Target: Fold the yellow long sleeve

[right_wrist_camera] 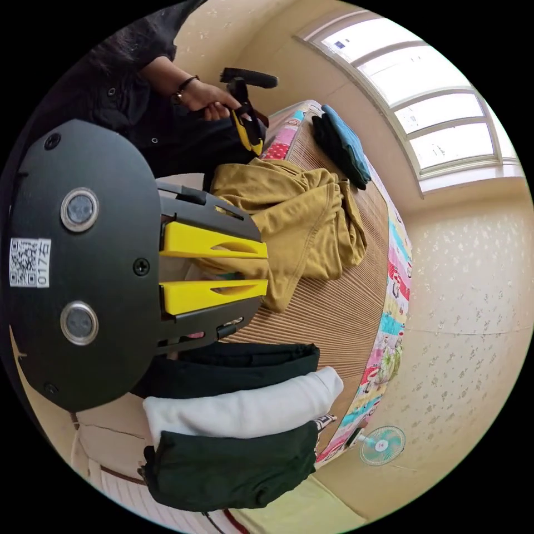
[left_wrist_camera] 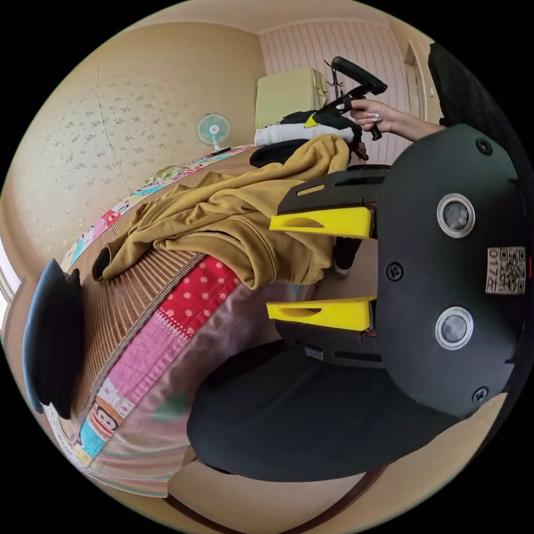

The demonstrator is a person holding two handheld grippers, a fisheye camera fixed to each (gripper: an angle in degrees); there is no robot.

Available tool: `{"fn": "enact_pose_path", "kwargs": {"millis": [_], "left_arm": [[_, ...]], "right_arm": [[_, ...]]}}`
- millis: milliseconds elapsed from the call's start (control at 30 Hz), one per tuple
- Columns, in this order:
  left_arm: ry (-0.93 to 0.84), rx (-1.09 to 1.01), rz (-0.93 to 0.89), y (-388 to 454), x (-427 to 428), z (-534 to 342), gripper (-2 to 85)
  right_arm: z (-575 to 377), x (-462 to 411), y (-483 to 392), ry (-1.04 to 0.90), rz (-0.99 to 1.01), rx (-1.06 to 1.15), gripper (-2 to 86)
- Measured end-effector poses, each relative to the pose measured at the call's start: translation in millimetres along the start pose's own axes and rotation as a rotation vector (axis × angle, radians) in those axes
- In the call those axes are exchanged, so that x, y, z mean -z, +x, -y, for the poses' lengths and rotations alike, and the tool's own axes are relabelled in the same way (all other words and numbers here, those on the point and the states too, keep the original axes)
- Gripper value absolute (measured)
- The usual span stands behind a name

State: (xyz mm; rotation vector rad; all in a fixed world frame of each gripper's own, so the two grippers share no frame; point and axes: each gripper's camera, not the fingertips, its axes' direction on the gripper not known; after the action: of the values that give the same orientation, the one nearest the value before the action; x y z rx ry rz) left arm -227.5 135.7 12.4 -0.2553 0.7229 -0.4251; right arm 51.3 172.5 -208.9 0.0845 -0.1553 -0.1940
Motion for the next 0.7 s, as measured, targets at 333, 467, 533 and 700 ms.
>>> {"fn": "enact_pose_path", "kwargs": {"millis": [333, 467, 533, 700], "left_arm": [[-0.069, -0.067, -0.02, -44, -65, 32, 13.1], [-0.042, -0.104, -0.151, -47, -60, 27, 4.0], [-0.05, -0.117, -0.221, -46, -49, 22, 1.2], [0.196, -0.359, -0.561, -20, 70, 4, -0.6]], "right_arm": [[19, -17, -2, 0.007, 0.131, 0.035, 2.8], [12, -36, 23, -0.038, 0.187, -0.045, 2.7], [12, -42, 35, -0.054, 0.231, -0.067, 2.9], [39, -33, 53, 0.06, 0.325, 0.12, 4.8]]}}
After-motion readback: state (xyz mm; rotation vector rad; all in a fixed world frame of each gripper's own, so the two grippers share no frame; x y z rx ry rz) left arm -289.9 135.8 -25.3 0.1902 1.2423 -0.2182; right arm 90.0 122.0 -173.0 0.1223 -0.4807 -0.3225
